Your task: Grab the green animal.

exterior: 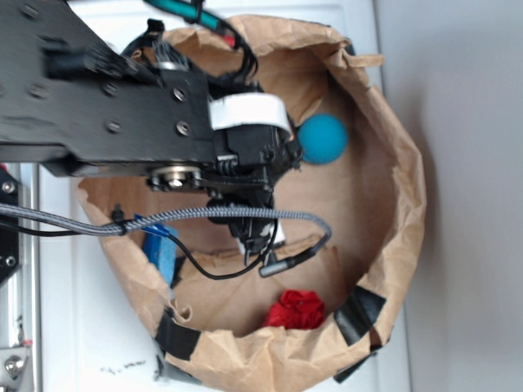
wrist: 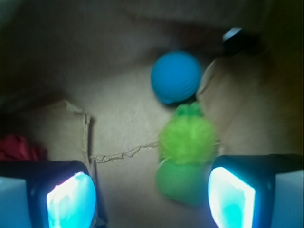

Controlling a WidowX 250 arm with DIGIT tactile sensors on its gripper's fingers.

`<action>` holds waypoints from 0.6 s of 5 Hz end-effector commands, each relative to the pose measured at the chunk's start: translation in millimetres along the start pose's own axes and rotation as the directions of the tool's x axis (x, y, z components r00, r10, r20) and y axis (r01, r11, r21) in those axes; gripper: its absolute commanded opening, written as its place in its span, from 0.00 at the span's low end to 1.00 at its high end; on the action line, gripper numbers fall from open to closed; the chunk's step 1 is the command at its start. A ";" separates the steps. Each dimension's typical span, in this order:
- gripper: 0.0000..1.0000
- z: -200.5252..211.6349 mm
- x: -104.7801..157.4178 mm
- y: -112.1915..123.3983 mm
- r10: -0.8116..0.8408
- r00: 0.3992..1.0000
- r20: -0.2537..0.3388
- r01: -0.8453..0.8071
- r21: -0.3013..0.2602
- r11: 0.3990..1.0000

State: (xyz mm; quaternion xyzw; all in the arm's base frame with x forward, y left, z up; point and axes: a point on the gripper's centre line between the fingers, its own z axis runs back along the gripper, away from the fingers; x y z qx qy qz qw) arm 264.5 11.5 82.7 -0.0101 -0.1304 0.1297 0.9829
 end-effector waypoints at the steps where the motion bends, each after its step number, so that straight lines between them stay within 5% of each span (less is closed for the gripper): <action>1: 1.00 -57.9 15.4 6.4 -0.034 0.998 0.061 0.030 0.070 0.997; 2: 1.00 -70.7 18.2 6.4 -0.045 0.995 0.088 0.038 0.078 0.996; 3: 0.00 -58.0 17.2 7.2 -0.032 0.996 0.086 0.028 0.041 0.999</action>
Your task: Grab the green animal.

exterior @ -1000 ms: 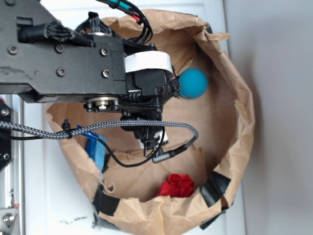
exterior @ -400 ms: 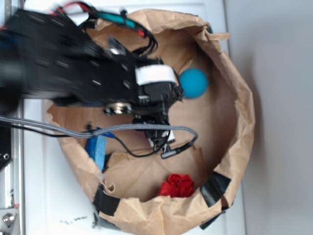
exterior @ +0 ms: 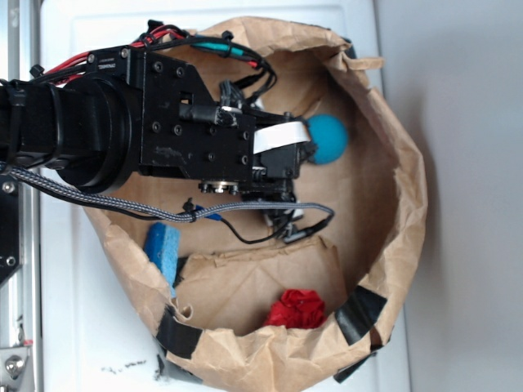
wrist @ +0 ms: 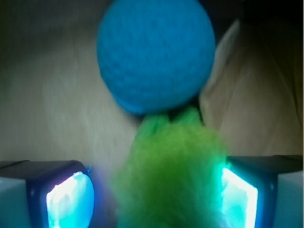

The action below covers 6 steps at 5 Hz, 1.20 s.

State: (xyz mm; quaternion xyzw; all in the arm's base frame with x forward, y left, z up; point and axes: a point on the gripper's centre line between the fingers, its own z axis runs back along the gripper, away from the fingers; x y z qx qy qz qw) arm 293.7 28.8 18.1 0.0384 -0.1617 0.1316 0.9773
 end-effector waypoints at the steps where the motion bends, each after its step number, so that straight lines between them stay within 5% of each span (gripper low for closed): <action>1: 0.00 31.7 6.2 -3.8 -0.006 0.999 0.039 0.009 -0.091 0.996; 2: 0.00 59.8 9.0 0.5 0.001 0.998 0.056 0.009 -0.168 0.986; 4: 0.00 127.9 14.9 8.6 -0.029 0.999 -0.019 0.023 -0.261 0.965; 6: 0.00 137.8 10.2 7.6 0.003 0.998 0.070 0.014 -0.237 0.972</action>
